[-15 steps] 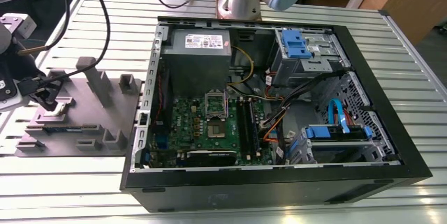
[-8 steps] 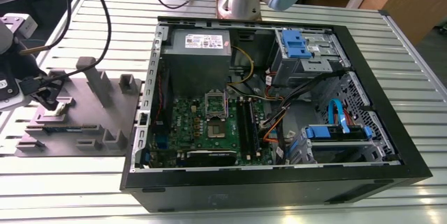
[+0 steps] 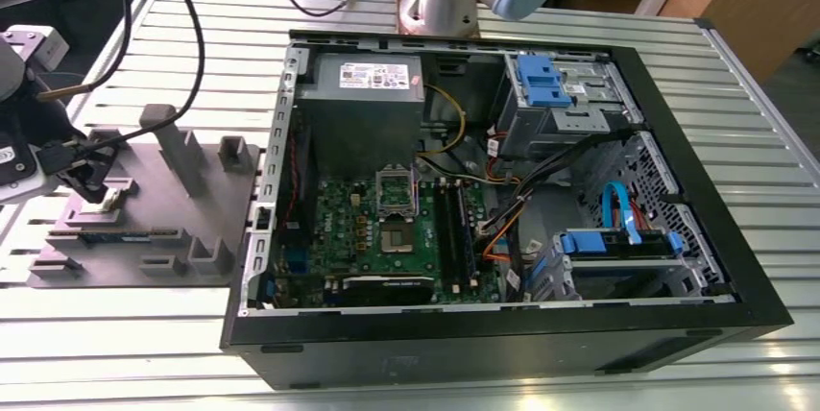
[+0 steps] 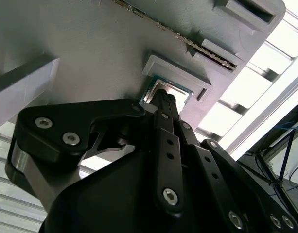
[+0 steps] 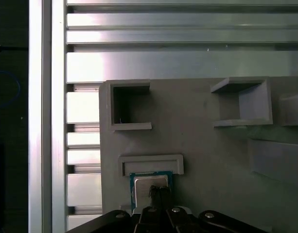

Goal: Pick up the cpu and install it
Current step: 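Pick up the cpu and move it towards the insertion slot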

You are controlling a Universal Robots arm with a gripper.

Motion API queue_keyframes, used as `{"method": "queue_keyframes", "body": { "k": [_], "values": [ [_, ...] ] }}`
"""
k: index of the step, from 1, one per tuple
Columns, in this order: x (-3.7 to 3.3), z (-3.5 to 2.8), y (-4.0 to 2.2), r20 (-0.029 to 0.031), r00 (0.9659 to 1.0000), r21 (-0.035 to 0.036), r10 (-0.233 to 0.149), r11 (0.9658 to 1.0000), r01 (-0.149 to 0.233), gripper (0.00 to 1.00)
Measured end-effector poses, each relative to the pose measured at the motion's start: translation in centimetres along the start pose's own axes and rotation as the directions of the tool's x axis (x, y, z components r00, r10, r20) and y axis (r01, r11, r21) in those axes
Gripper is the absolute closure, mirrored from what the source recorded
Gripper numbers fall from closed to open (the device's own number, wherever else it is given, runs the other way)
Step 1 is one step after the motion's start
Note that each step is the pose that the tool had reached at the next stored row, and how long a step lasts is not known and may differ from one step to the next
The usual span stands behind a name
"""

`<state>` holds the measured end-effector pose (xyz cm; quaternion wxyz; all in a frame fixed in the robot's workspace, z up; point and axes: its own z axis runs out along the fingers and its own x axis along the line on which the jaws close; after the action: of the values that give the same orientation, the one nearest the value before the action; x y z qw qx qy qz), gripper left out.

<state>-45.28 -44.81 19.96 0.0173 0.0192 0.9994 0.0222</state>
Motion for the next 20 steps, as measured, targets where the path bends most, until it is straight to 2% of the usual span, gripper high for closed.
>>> {"method": "queue_keyframes", "body": {
  "k": [7, 9, 10, 13, 14, 16, 18, 19, 20],
  "values": [
    [0.01, 0.01, 0.00, 0.0000, 1.0000, 0.0000, 0.000, 1.0000, 0.000, 0.88],
    [0.01, 0.01, 0.00, 0.0000, 1.0000, 0.0000, 0.000, 1.0000, 0.000, 0.76],
    [0.01, 0.01, 0.00, 0.0000, 1.0000, 0.0000, 0.000, 1.0000, 0.000, 0.76],
    [0.02, 0.01, 0.00, 0.0000, 1.0000, 0.0000, 0.000, 1.0000, 0.000, 0.58],
    [0.02, 0.01, 0.00, 0.0000, 1.0000, 0.0000, 0.000, 1.0000, 0.000, 0.58],
    [0.02, 0.01, 0.00, 0.0000, 1.0000, 0.0000, 0.000, 1.0000, 0.000, 0.47],
    [0.02, 0.02, 0.00, 0.0000, 1.0000, 0.0000, 0.000, 1.0000, 0.000, 0.47],
    [0.02, 0.01, 0.00, 0.0000, 1.0000, 0.0000, 0.000, 1.0000, 0.000, 0.40],
    [0.03, 0.02, 0.00, 0.0000, 1.0000, 0.0000, 0.000, 1.0000, 0.000, 0.40]
  ]
}}
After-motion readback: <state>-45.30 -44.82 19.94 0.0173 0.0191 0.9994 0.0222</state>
